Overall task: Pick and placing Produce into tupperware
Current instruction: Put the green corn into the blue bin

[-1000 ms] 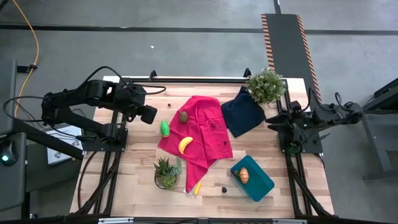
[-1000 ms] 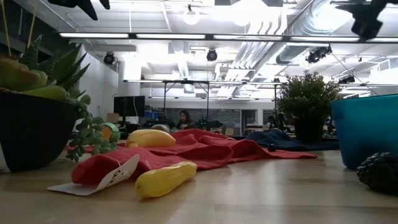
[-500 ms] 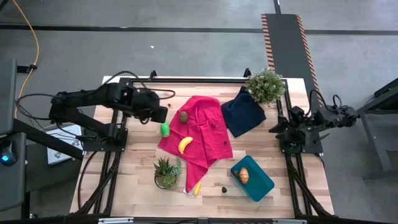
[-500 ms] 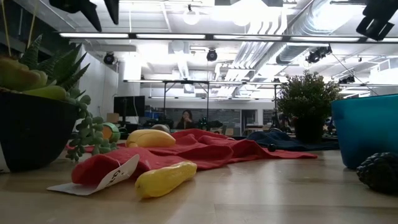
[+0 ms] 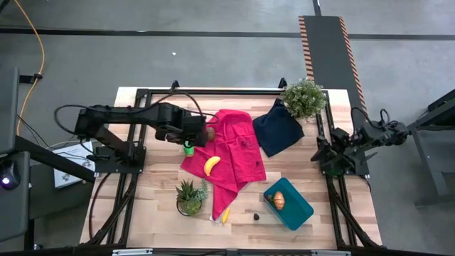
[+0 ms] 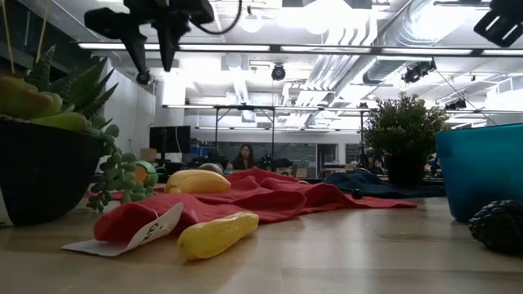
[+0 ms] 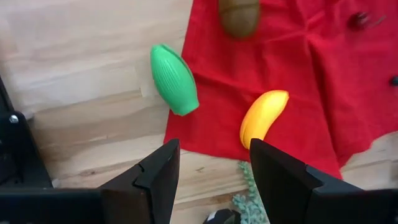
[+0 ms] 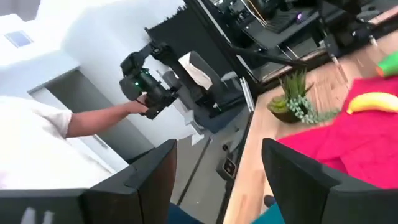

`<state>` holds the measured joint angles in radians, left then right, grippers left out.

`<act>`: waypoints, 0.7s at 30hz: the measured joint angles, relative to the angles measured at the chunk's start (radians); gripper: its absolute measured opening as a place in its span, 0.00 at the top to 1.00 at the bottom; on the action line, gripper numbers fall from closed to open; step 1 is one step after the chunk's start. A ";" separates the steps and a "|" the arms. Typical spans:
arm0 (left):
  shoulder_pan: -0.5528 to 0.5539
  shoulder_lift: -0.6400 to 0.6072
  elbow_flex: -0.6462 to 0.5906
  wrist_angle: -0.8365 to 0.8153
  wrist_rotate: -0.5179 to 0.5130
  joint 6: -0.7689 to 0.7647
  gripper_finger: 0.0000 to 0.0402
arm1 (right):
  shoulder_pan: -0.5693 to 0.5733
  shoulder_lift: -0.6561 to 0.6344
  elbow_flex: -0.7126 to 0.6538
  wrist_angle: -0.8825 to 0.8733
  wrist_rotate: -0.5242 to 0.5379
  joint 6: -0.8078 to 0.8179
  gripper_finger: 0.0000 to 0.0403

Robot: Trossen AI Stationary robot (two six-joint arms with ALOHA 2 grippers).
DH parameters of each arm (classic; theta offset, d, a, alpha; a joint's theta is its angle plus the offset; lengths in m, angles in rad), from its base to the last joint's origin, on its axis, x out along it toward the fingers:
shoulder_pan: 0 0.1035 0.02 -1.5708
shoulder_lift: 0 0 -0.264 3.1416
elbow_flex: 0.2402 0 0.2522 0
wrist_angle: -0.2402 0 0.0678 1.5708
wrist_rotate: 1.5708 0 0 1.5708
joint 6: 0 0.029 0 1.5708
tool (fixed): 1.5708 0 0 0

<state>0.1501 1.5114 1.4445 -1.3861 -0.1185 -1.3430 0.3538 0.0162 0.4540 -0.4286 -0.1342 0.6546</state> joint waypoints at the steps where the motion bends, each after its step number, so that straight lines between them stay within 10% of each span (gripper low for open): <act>1: 0.000 0.011 0.000 -0.001 0.006 0.000 0.54 | 0.000 -0.005 -0.015 -0.001 0.000 0.001 0.44; 21: 0.044 0.088 -0.091 0.004 0.045 -0.105 0.54 | 0.000 -0.011 -0.129 0.107 -0.046 0.053 0.44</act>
<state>0.1942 1.5997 1.3530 -1.3821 -0.0735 -1.4483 0.3538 0.0055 0.3252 -0.3216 -0.1798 0.7071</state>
